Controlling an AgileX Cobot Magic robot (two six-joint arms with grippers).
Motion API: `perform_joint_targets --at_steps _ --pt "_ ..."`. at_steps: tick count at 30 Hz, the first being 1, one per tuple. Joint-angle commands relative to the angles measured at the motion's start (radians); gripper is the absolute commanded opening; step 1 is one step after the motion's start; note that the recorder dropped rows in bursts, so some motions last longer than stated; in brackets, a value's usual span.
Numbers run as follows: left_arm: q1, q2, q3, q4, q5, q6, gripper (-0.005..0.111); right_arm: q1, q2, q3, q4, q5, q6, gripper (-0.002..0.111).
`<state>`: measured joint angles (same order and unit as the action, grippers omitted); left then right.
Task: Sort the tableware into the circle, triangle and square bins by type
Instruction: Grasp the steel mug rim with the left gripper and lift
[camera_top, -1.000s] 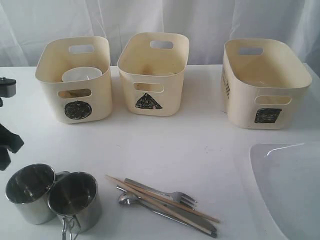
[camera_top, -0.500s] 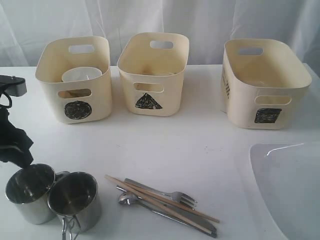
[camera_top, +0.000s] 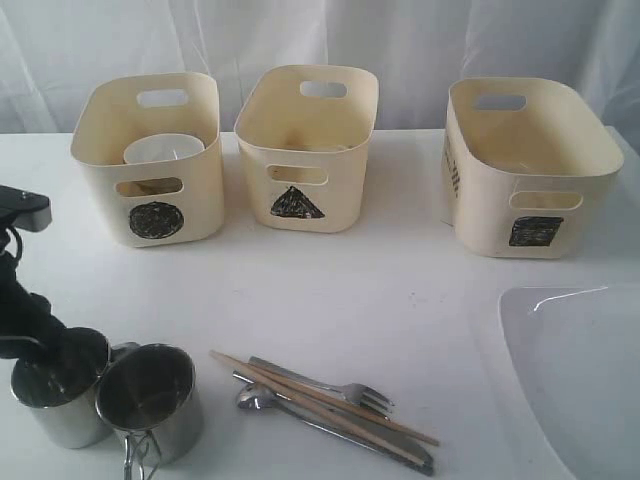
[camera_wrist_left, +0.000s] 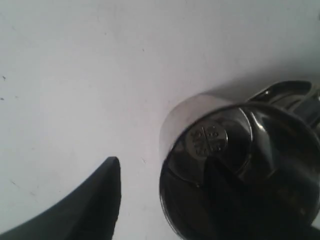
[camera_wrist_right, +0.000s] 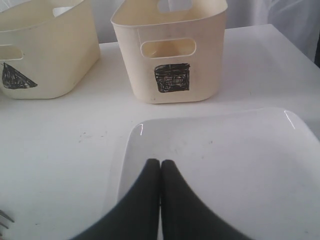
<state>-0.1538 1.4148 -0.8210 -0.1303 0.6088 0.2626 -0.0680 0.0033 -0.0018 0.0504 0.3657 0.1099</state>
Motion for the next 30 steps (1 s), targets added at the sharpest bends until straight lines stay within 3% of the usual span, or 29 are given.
perform_joint_targets --at_steps 1,17,24,27,30 --pt "0.002 -0.006 0.062 -0.004 -0.023 0.003 0.055 0.0 -0.003 0.002 0.001 -0.013 -0.001 0.0" --pt "0.002 -0.006 0.196 -0.079 -0.331 0.003 0.055 0.0 -0.003 0.002 0.001 -0.013 -0.001 0.0" --pt "0.002 -0.006 0.22 -0.108 -0.352 -0.001 0.054 0.0 -0.003 0.002 0.001 -0.013 -0.001 0.0" --pt "0.002 -0.006 0.22 -0.108 -0.353 -0.001 0.046 0.0 -0.003 0.002 0.001 -0.013 -0.001 0.0" --pt "0.002 -0.006 0.22 -0.121 -0.345 -0.001 0.025 0.0 -0.003 0.002 0.001 -0.013 -0.001 0.0"
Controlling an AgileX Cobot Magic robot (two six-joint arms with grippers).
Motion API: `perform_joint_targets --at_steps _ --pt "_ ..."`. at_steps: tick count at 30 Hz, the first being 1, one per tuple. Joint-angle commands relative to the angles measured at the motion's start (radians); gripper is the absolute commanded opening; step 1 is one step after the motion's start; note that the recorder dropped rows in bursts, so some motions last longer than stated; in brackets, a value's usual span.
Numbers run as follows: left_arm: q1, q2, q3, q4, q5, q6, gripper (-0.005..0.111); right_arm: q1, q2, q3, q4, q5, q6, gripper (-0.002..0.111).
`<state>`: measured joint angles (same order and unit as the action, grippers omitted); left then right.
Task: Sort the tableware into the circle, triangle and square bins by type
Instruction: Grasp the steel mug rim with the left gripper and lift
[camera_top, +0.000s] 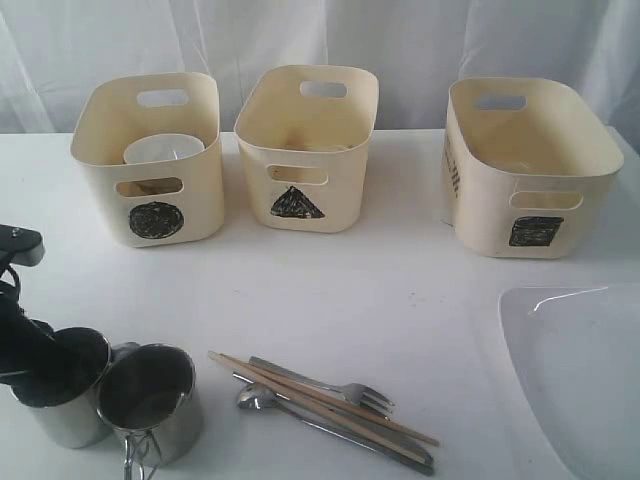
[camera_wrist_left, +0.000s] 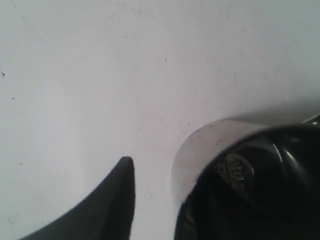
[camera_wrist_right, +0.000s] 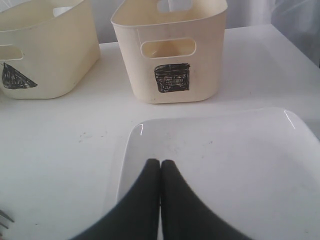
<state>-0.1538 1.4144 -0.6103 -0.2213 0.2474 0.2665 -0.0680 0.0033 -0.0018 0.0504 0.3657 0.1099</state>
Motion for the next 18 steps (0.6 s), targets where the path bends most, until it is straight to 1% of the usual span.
perform_joint_targets --at_steps 1,3,4,11,14,18 --pt "0.002 -0.005 0.009 -0.033 0.022 -0.004 0.019 0.0 -0.003 0.002 0.001 -0.013 -0.001 0.0" --pt "0.002 -0.005 0.009 -0.033 0.038 -0.004 0.005 0.0 -0.003 0.002 0.001 -0.013 -0.001 0.0" --pt "0.002 -0.005 0.009 -0.033 0.046 -0.004 0.0 0.0 -0.003 0.002 0.001 -0.013 -0.001 0.0" --pt "0.002 -0.02 0.0 -0.033 0.061 -0.004 0.0 0.0 -0.003 0.002 0.001 -0.013 -0.001 0.0" --pt "0.002 -0.064 -0.031 -0.033 0.068 -0.004 0.0 0.0 -0.003 0.002 0.001 -0.013 -0.001 0.0" --pt "0.002 -0.152 -0.102 -0.029 0.053 -0.004 0.0 0.0 -0.003 0.002 0.001 -0.013 -0.001 0.0"
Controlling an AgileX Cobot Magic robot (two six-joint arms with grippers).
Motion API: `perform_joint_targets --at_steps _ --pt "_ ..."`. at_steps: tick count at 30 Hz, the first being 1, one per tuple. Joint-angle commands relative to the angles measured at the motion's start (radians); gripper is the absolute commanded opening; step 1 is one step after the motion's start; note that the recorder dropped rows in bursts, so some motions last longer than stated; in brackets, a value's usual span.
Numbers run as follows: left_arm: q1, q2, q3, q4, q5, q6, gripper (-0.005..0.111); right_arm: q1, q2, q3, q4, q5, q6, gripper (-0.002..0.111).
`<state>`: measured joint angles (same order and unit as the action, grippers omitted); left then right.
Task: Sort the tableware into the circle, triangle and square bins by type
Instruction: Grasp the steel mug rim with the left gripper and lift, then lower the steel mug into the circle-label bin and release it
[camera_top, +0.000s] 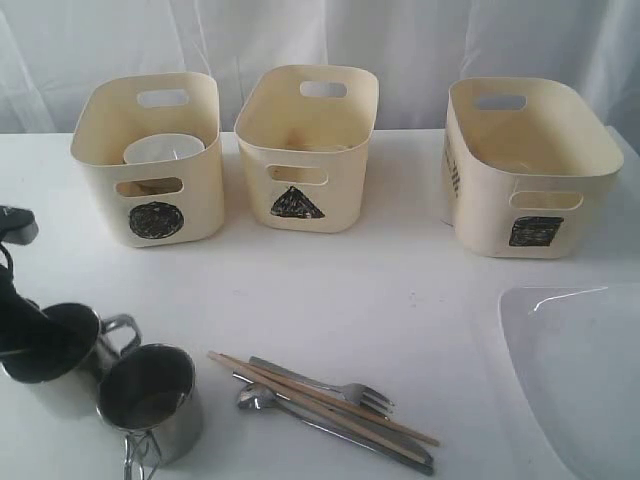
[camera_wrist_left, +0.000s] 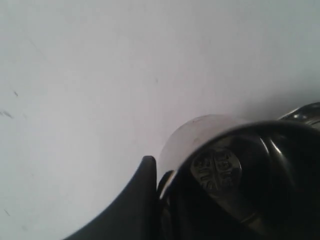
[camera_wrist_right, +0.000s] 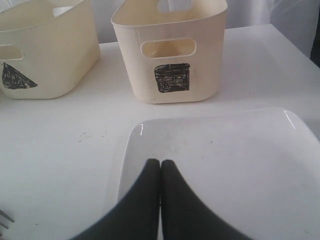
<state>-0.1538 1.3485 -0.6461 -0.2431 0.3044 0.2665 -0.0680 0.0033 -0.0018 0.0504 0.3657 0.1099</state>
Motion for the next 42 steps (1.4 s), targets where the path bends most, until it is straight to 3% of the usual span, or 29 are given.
perform_joint_targets --at_steps 1,6,9,13,16,18,23,27,34,37,42 --pt "0.002 -0.109 -0.089 -0.007 -0.014 -0.004 0.0 0.0 -0.003 0.002 0.001 -0.013 -0.001 0.0" --pt "0.002 -0.19 -0.191 -0.007 -0.16 -0.004 0.0 0.0 -0.003 0.002 0.001 -0.013 -0.001 0.0" --pt "0.002 -0.196 -0.238 -0.007 -0.346 -0.004 0.0 0.0 -0.003 0.002 0.001 -0.013 -0.001 0.0" --pt "0.002 -0.134 -0.3 -0.007 -0.631 -0.004 0.0 0.0 -0.003 0.002 0.001 -0.013 -0.001 0.0" --pt "0.002 -0.04 -0.378 -0.007 -0.738 -0.004 0.0 0.0 -0.003 0.002 0.001 -0.013 -0.001 0.0" --pt "0.002 0.044 -0.449 0.006 -0.731 -0.004 0.0 0.0 -0.003 0.002 0.001 -0.013 -0.001 0.0" --pt "0.002 0.431 -0.811 0.072 -0.631 -0.004 0.0 0.0 -0.003 0.002 0.001 -0.013 -0.001 0.0" --pt "0.002 0.594 -0.941 0.073 -0.557 -0.008 0.002 0.0 -0.003 0.002 0.001 -0.013 -0.001 0.0" --pt "0.002 0.652 -0.969 0.073 -0.498 -0.008 0.052 0.0 -0.003 0.002 0.001 -0.013 -0.001 0.0" --pt "0.002 0.652 -0.969 0.073 -0.498 -0.04 0.059 0.0 -0.003 0.002 0.001 -0.013 -0.001 0.0" --pt "0.002 0.643 -0.969 0.073 -0.495 -0.121 0.061 0.0 -0.003 0.002 0.001 -0.013 -0.001 0.0"
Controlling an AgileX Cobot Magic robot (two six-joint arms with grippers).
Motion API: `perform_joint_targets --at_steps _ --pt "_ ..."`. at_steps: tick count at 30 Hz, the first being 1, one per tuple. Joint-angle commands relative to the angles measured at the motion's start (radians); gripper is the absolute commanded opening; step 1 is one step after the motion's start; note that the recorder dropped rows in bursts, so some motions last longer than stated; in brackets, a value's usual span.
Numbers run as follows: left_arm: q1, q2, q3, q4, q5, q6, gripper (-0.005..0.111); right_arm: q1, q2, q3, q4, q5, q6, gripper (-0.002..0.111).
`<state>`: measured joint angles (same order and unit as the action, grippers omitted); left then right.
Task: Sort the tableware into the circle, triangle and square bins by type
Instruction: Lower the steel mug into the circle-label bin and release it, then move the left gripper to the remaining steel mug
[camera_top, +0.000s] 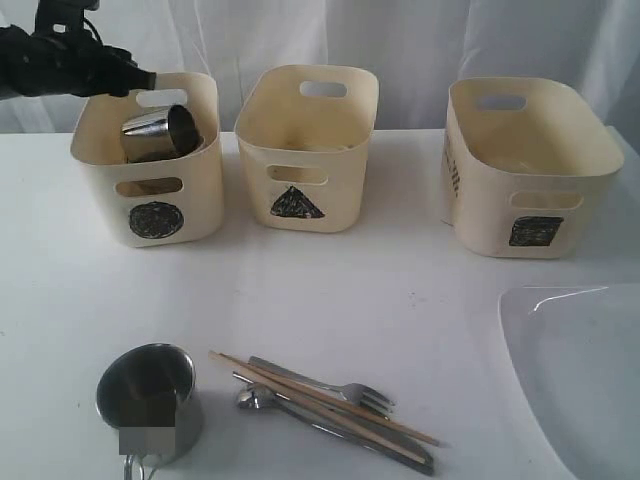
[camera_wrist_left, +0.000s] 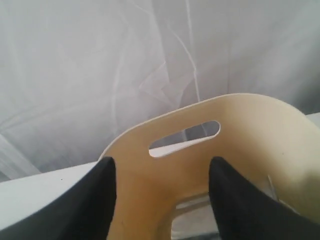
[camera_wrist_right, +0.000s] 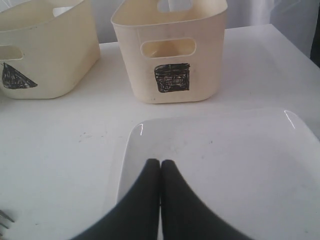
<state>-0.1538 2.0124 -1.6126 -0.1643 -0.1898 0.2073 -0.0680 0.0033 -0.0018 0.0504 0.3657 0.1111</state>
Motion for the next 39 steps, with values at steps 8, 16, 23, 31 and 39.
perform_joint_targets --at_steps 8,16,23,31,39 --pt "0.002 -0.154 -0.003 -0.006 0.092 -0.061 0.061 0.0 -0.003 0.002 0.001 -0.013 -0.002 0.0" --pt "0.002 -0.327 -0.003 -0.006 0.756 -0.054 0.059 0.0 -0.003 0.002 0.001 -0.013 -0.002 0.0" --pt "0.002 -0.319 -0.003 -0.019 1.411 -0.054 0.053 0.0 -0.003 0.002 0.001 -0.013 -0.002 0.0" --pt "0.002 -0.313 0.113 -0.167 1.411 -0.076 0.052 0.0 -0.003 0.002 0.001 -0.013 -0.002 0.0" --pt "0.002 -0.313 0.404 -0.216 1.411 0.037 0.052 0.0 -0.003 0.002 0.001 -0.013 -0.002 0.0"
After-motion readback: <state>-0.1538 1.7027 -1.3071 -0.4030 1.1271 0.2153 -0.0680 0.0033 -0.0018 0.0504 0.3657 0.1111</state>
